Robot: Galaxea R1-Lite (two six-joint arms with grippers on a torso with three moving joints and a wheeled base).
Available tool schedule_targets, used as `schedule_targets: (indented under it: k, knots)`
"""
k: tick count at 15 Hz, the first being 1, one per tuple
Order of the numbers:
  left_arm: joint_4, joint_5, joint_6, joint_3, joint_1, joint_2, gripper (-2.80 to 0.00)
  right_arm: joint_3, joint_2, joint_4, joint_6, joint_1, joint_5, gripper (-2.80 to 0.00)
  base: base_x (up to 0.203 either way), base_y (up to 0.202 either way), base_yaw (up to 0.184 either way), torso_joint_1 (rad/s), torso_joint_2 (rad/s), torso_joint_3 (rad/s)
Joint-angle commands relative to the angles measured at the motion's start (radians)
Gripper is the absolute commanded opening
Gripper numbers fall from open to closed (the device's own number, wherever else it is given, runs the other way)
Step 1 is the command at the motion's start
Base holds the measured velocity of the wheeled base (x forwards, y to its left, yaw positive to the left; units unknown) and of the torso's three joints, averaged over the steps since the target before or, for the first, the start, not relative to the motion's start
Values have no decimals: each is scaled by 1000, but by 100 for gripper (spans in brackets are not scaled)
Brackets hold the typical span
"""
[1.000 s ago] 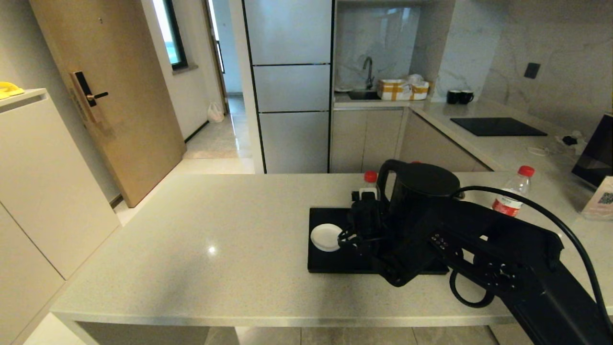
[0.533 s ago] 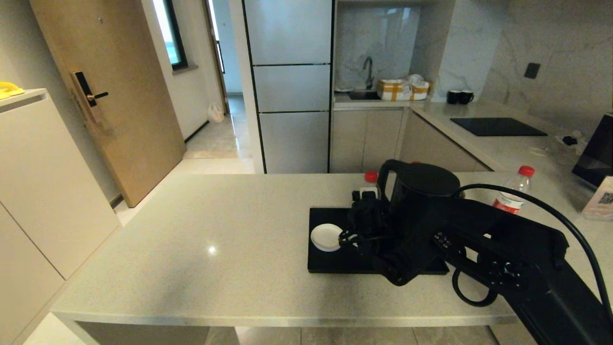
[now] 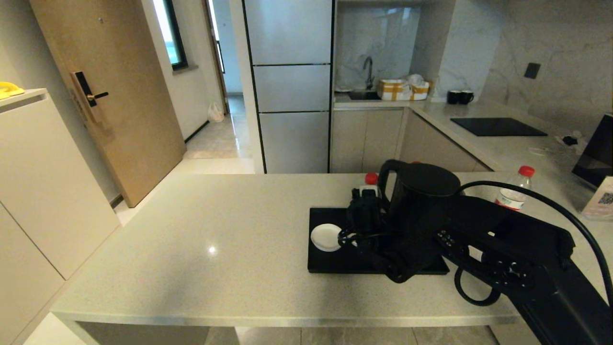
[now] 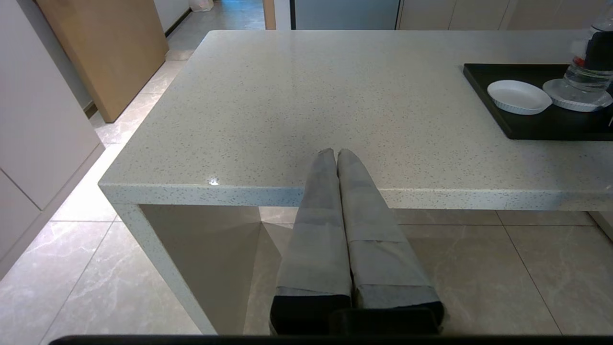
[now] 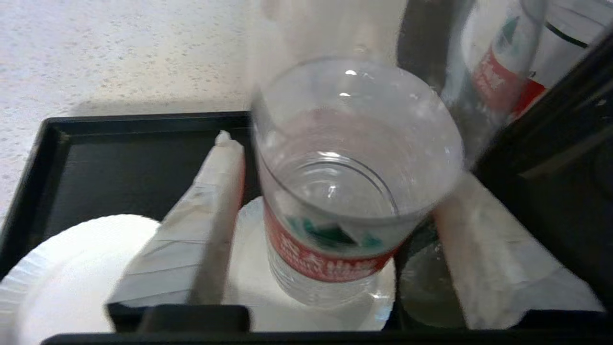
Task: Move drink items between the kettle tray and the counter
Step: Return the bottled water to its original position
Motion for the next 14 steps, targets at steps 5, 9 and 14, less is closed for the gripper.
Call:
schedule_targets:
  k: [5,9,14]
  knots:
    - [1,1,0,0,0,0,-280,14,-21,-4,2,6,-3,0,0,0,0,0,0,0]
    - [1,1,0,0,2,0,-280,81,-109,51,47,52,14,0,0,0,0,0,0,0]
    - [1,1,0,0,0,0,-280,119,-251,297,227,88,110,0,0,0,0,0,0,0]
